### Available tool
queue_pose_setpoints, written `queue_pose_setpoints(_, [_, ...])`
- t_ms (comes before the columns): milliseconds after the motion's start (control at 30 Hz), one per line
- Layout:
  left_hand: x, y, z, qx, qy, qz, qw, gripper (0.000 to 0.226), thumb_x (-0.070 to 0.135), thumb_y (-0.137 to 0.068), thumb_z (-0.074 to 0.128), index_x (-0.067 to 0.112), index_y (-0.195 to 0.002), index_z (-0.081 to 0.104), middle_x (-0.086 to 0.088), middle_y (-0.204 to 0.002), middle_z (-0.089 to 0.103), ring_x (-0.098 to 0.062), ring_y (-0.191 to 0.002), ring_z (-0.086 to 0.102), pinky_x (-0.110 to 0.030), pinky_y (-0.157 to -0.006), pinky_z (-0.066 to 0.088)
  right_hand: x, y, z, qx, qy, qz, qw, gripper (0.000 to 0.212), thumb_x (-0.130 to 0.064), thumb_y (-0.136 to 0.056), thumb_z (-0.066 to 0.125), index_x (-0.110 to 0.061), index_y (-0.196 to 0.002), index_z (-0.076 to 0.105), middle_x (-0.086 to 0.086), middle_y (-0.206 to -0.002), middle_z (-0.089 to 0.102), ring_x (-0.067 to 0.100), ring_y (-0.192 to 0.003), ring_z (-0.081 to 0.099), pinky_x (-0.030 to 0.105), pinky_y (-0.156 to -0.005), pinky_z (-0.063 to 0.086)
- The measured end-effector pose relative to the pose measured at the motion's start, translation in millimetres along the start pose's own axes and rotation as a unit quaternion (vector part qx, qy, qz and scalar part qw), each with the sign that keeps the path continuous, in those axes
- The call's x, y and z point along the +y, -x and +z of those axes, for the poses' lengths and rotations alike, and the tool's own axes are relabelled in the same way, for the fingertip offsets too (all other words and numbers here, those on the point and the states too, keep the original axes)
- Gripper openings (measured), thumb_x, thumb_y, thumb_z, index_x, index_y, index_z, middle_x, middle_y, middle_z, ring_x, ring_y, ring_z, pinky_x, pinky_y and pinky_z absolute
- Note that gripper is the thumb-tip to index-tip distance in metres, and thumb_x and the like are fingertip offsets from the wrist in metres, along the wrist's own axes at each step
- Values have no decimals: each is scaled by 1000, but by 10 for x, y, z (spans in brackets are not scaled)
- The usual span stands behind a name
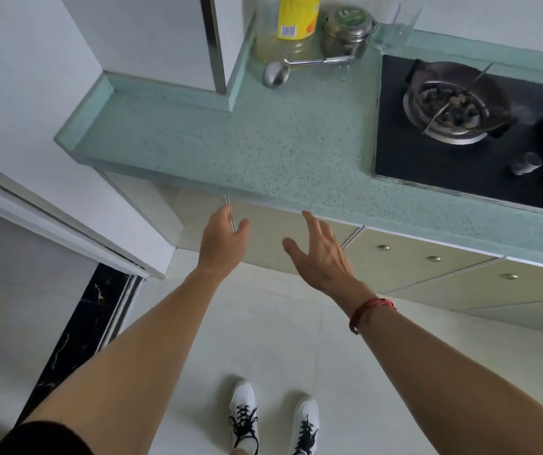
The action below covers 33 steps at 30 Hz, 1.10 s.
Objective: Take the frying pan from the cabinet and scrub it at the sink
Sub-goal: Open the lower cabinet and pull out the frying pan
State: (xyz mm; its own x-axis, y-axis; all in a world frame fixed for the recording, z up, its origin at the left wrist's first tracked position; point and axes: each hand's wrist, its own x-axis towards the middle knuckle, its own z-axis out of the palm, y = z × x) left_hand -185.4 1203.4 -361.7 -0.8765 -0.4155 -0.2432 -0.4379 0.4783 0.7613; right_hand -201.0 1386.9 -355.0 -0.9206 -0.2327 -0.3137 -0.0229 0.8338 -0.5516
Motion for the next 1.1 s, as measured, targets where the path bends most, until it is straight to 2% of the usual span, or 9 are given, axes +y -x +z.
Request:
queue_pose_setpoints(100, [-87,-336,142,-4,119,-103,988,19,22,-92,52,14,-109,55,-1,-100,57,-23,-92,55,-33,-80,45,-51,-315,236,-21,-94,54,994,68,-55,-96,47,-23,-152,26,12,-152,41,29,-135,43,40,-106,37])
queue_pose_setpoints(167, [-151,-549,248,1,226,-174,959,4,13,-90,49,15,-88,53,-3,-83,52,-23,-80,53,-37,-73,48,-62,-503,389,-45,-138,100,984,62,-53,-97,46,-20,-148,33,12,-145,50,30,-132,47,33,-96,35])
queue_pose_setpoints(267, [-257,-871,403,1,337,-246,909,8,6,-92,49,6,-96,56,-6,-83,55,-21,-79,60,-36,-74,56,-29,-788,595,-54,-212,168,961,60,-54,-95,49,-19,-142,40,7,-133,58,28,-125,52,33,-98,40])
queue_pose_setpoints(367, [-337,-1125,536,6,417,-276,866,15,6,-93,52,4,-107,57,-6,-89,57,-24,-85,64,-36,-77,57,59,-1055,736,-43,-369,241,896,52,-43,-93,57,-16,-136,47,9,-118,67,26,-108,65,41,-90,52])
queue_pose_setpoints(500, [-369,-1325,600,14,494,-281,823,14,3,-91,51,3,-101,60,-11,-93,64,-26,-86,66,-37,-82,57,72,-1309,759,-22,-560,280,779,37,-13,-96,55,-6,-132,52,12,-108,70,27,-102,69,41,-85,54])
queue_pose_setpoints(600, [-364,-1395,574,42,531,-282,798,13,-4,-90,49,3,-92,60,-13,-87,65,-27,-84,66,-38,-83,59,21,-1413,764,-3,-649,279,708,36,-2,-94,50,2,-129,54,12,-103,69,26,-102,70,41,-84,54])
queue_pose_setpoints(800, [-317,-1381,505,41,577,-275,768,22,-12,-88,42,2,-93,59,-16,-88,65,-28,-86,66,-39,-82,59,-44,-1482,804,21,-732,271,625,37,10,-89,44,3,-124,55,14,-97,69,24,-95,73,35,-68,54])
queue_pose_setpoints(967, [-375,-1249,459,27,530,-289,797,25,-7,-89,41,-1,-106,59,-16,-92,65,-27,-81,68,-32,-65,53,-68,-1389,848,33,-745,267,610,36,14,-85,48,8,-119,59,17,-98,70,23,-86,74,31,-70,55])
queue_pose_setpoints(1100, [-496,-1057,448,27,524,-304,795,24,12,-92,53,0,-111,61,-15,-91,68,-25,-76,69,-25,-52,49,-58,-1208,850,23,-729,270,628,14,12,-88,51,4,-97,58,22,-99,70,24,-82,73,29,-68,53])
